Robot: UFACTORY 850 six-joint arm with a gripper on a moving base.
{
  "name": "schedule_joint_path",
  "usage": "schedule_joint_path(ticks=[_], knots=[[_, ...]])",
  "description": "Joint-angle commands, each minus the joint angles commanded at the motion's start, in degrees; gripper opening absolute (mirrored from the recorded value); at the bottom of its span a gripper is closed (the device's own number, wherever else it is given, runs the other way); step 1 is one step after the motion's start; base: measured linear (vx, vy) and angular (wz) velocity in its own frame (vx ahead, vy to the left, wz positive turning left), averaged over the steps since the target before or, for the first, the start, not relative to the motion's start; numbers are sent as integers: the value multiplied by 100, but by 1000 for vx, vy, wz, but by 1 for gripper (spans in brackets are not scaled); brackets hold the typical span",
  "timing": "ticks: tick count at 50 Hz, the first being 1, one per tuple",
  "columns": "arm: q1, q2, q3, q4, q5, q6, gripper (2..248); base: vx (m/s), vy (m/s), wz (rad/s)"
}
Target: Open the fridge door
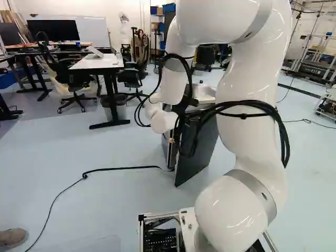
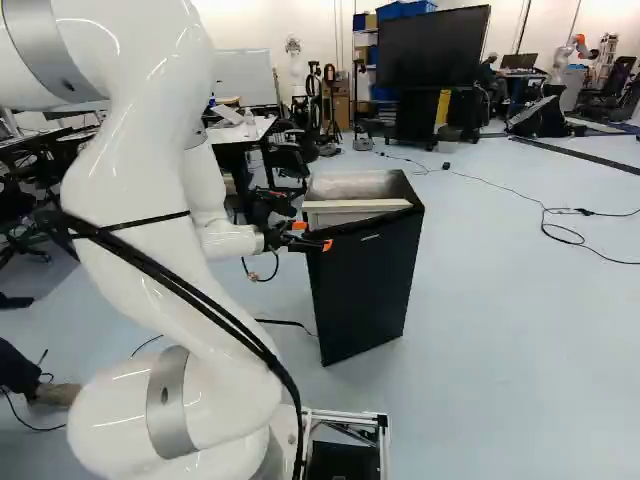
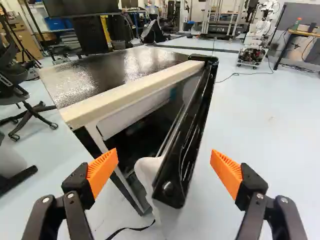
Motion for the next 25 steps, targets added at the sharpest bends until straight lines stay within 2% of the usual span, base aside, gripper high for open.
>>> schedule_joint_path(ticks=[25], knots=[[146,590,815,120,0,0,247,0,0,0]])
